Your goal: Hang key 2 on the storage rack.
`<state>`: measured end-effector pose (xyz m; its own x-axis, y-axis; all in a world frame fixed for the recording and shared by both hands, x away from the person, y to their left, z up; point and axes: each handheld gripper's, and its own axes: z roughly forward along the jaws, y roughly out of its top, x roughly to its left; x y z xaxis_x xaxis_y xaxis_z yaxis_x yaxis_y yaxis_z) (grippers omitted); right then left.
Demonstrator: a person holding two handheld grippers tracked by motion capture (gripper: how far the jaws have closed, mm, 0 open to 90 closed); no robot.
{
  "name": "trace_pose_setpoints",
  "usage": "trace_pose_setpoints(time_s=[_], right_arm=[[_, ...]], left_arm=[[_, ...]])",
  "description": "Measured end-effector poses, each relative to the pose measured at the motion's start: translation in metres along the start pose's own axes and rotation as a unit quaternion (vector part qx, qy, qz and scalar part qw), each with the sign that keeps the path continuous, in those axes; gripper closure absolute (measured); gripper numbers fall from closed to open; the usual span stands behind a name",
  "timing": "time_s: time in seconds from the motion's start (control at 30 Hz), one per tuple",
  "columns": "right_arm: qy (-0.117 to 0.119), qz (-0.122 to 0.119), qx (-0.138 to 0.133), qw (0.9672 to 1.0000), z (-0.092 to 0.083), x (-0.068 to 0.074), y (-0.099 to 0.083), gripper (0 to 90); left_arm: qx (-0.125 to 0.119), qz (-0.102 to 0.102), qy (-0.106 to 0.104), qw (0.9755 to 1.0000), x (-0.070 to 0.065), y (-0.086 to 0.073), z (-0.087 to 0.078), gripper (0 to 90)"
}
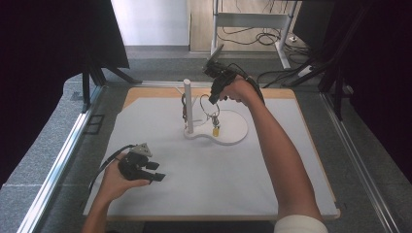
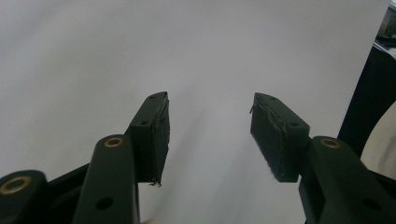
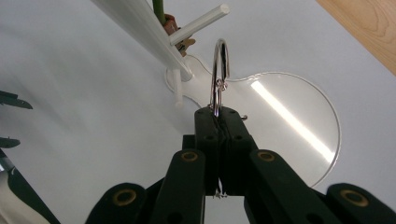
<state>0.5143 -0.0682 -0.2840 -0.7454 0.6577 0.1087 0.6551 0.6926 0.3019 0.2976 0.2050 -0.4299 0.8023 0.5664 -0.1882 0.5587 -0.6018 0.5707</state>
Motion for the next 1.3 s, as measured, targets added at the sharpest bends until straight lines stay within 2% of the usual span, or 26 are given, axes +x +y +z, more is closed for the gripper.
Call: trace_pose_setpoints(time_s=[0.43, 0.63, 1.3], right_arm=[[-0.004, 0.003, 0.001, 1.0, 0.007, -0.011, 0.013, 87.5], [-0.004, 0.003, -0.002, 1.0, 0.009, -0.012, 0.018, 87.5], [0.004, -0.013, -0.009, 0.9999, 0.018, 0.002, 0.023, 87.4]], left_arm=[[-0.006, -0.002, 0.0, 1.0, -0.003, -0.002, -0.004, 47.8], [-0.003, 0.003, 0.001, 1.0, -0.003, -0.003, -0.003, 47.8], [-0.001, 0.001, 0.0, 1.0, -0.004, -0.001, 0.0, 47.8]])
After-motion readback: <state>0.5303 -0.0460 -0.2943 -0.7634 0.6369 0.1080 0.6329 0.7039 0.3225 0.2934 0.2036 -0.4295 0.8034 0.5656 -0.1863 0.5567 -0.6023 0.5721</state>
